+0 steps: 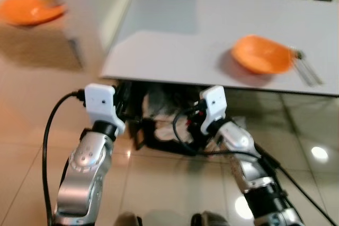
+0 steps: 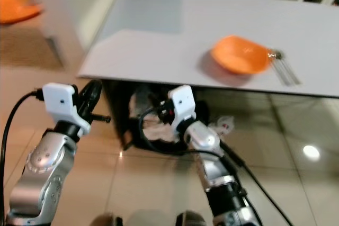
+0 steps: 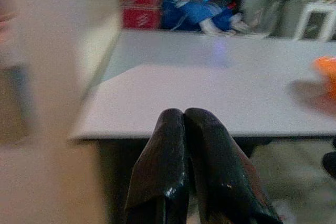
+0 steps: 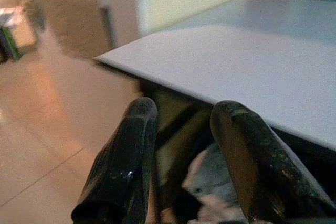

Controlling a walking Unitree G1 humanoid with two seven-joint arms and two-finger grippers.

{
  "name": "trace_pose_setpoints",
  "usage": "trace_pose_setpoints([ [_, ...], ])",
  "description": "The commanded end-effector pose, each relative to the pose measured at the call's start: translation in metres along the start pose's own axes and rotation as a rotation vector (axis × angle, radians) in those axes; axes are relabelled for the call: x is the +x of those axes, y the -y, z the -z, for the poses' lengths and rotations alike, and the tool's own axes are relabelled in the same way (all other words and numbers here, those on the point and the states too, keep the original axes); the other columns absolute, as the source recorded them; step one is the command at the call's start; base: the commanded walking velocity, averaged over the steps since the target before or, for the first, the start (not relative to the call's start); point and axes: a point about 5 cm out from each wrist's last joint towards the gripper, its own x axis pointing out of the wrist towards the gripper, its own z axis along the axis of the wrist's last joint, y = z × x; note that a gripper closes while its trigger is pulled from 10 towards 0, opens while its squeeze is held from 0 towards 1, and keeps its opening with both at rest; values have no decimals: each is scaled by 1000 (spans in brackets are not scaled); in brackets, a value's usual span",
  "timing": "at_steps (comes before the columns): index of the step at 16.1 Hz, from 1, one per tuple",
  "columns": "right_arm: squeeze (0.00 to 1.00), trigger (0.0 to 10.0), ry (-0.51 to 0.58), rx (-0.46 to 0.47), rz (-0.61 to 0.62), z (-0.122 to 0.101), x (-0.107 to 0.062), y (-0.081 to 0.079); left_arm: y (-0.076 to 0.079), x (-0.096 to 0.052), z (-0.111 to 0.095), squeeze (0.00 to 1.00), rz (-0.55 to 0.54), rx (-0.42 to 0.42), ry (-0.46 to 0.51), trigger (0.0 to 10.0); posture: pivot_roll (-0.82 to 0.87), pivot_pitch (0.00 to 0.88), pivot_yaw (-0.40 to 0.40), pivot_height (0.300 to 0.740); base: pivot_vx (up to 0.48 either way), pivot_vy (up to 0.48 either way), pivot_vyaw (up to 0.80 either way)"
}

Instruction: Setting the table

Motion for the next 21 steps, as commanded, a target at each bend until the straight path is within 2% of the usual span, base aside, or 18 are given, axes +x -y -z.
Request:
trace_pose_setpoints([
  [1, 0, 10000, 13, -23, 5, -2, 1, 1, 1, 0, 2, 0, 5, 11, -2, 10000, -61, 104, -15, 740, 0, 480, 0],
  [8, 0, 10000, -29, -31, 77, 13, 2, 6, 7, -6, 25, 0, 20, 30, -77, 10000, -54, 103, -18, 740, 0, 480, 0],
  [17, 0, 10000, 19, 45, 76, 6, 11, 8, 10, -2, 20, 0, 36, 40, -37, 10000, -48, 88, -15, 740, 0, 480, 0],
  [19, 0, 10000, 25, 65, 69, 5, 11, 7, 9, -5, 16, 0, 29, 13, 3, 10000, -49, 90, -15, 740, 0, 0, 0],
  [21, 0, 10000, 26, 96, 35, 3, 11, 7, 3, -6, 16, 0, -7, 41, -2, 10000, -49, 92, -13, 740, 397, 0, 0],
])
